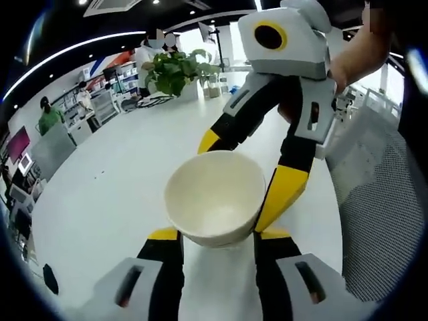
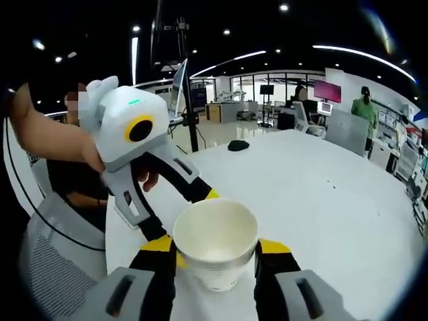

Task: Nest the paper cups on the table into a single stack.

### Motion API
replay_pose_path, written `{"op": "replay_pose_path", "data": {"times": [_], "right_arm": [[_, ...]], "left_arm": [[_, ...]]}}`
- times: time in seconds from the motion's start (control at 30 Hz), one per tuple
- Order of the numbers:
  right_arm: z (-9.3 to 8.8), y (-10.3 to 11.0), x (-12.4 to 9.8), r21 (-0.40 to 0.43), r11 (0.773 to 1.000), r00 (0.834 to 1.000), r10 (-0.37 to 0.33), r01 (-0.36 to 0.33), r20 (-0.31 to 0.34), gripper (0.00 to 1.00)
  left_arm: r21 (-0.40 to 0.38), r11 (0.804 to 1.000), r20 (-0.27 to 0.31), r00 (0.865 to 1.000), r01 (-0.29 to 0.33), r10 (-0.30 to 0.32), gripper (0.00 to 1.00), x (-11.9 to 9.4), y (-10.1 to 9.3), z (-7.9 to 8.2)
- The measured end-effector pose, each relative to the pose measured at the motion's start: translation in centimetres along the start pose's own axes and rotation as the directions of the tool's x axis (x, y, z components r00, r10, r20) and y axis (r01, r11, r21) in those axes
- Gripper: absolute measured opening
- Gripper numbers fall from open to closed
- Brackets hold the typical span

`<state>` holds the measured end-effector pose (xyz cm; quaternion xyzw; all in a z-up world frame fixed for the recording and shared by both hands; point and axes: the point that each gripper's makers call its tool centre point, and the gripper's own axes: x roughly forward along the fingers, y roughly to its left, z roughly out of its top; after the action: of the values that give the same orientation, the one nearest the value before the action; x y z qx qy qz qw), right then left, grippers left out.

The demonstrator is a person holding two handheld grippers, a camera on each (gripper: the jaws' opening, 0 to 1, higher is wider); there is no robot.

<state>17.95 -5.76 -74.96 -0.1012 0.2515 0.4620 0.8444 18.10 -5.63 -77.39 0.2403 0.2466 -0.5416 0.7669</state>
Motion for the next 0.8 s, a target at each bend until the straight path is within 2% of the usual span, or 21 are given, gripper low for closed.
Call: {"op": "replay_pose_path", "data": {"times": [0.2, 0.43, 0.8], "right_arm": [[0.6, -1.3, 0.8, 0.000, 1.000, 1.000, -0.009, 0.009, 0.010, 0.45], [0.8, -2.1, 1.8, 0.042, 0.999, 1.000, -0.014, 0.013, 0.014, 0.45], [-0.1, -2.1, 2.1, 0.054, 0.998, 1.000, -0.023, 0.024, -0.012, 0.45]], "left_arm": [[0.016, 1.000, -0.008, 1.000, -0.017, 0.017, 0.41, 0.3, 1.6, 0.1], [0.036, 0.999, -0.040, 0.999, -0.027, 0.028, 0.42, 0.8, 3.1, -0.3], [0.030, 0.999, -0.061, 0.998, -0.015, 0.017, 0.41, 1.2, 3.0, -1.0]]}}
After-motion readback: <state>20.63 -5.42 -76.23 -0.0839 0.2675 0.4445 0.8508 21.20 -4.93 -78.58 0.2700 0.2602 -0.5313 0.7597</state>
